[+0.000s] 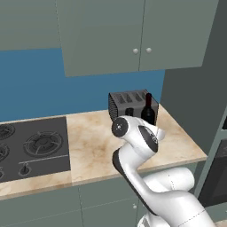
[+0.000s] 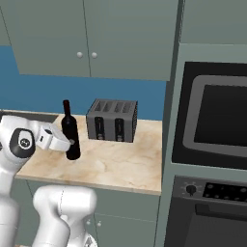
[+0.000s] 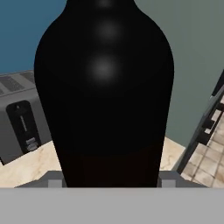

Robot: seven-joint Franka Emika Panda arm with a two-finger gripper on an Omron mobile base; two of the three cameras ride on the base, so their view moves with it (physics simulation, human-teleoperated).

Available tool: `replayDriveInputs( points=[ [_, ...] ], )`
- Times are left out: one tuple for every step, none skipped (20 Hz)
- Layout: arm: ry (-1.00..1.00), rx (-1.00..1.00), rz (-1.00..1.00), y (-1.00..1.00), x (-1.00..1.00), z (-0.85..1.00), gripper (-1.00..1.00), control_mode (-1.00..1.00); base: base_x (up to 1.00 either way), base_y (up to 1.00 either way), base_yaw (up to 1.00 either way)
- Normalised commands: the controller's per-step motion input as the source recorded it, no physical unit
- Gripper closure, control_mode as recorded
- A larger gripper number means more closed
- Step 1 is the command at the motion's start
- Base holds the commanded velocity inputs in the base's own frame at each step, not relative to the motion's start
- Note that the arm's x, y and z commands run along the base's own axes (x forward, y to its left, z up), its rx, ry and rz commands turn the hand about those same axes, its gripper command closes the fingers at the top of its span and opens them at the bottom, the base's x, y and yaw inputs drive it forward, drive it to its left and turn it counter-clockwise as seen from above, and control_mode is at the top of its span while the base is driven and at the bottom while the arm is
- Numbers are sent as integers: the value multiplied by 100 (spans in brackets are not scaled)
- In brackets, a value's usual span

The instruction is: There is a wine glass and glass cup on the dining counter. Place the wine bottle next to the wine glass and the juice bottle next to the glass cup.

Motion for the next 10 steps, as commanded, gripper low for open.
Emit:
replayDriveInputs(
  points=[
    [0,0,0,0,0,0,100,-100,0,0,0],
    [0,0,0,0,-2,0,100,-100,0,0,0],
    [0,0,0,0,0,0,100,100,-23,4,0],
    [0,0,0,0,0,0,100,100,-34,6,0],
    [0,0,0,0,0,0,100,100,-47,12,0],
    [0,0,0,0,0,0,100,100,-51,14,0],
    [0,0,0,0,0,0,100,100,-54,20,0],
    [0,0,0,0,0,0,100,100,-58,23,0],
    [0,0,0,0,0,0,100,100,-58,24,0],
    [0,0,0,0,0,0,100,100,-58,21,0]
  ],
)
